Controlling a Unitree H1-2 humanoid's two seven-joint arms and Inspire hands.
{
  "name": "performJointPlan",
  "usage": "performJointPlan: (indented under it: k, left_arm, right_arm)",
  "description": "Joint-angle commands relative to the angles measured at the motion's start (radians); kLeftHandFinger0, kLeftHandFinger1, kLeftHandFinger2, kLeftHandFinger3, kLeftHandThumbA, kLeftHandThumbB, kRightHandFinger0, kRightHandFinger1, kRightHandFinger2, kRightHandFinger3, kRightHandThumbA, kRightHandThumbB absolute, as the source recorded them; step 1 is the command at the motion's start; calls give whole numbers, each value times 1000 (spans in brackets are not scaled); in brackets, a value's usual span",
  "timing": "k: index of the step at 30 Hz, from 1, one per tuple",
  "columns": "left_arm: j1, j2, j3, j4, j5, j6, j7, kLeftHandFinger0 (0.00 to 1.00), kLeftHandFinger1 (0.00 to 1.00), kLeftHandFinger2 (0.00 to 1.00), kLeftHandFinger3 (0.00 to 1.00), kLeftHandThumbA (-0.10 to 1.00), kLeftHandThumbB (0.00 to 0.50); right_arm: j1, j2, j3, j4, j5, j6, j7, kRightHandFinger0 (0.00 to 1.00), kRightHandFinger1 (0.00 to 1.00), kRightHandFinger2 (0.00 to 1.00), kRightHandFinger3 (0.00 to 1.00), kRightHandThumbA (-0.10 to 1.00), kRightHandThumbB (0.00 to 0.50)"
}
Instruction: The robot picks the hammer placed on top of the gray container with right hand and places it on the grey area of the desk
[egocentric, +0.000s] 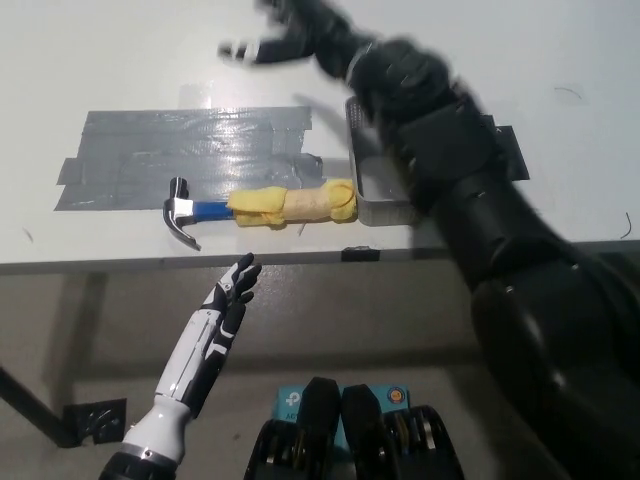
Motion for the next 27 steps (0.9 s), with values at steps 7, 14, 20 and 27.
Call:
performJointPlan:
  k: [7,14,20,27]
  left_arm:
    - [-19,17,60,0,-58,-83,31,1000,1000,1000,1000,1000,140]
    - [-27,14,56,20,-51,-78,33,1000,1000,1000,1000,1000,109]
    - [-37,10,58,38,-55,-85,37,1000,1000,1000,1000,1000,93]
    - [-63,10,74,39,-73,-80,40,1000,1000,1000,1000,1000,104]
  right_arm:
    - [242,-382,-5,-1257,191,305,288,1000,1000,1000,1000,897,448]
    - [547,-562,-147,-1671,341,350,265,1000,1000,1000,1000,988,391]
    - [816,-553,-260,-1860,549,343,122,1000,1000,1000,1000,910,399]
    - [961,-469,-211,-1898,673,222,17,1000,1000,1000,1000,848,420]
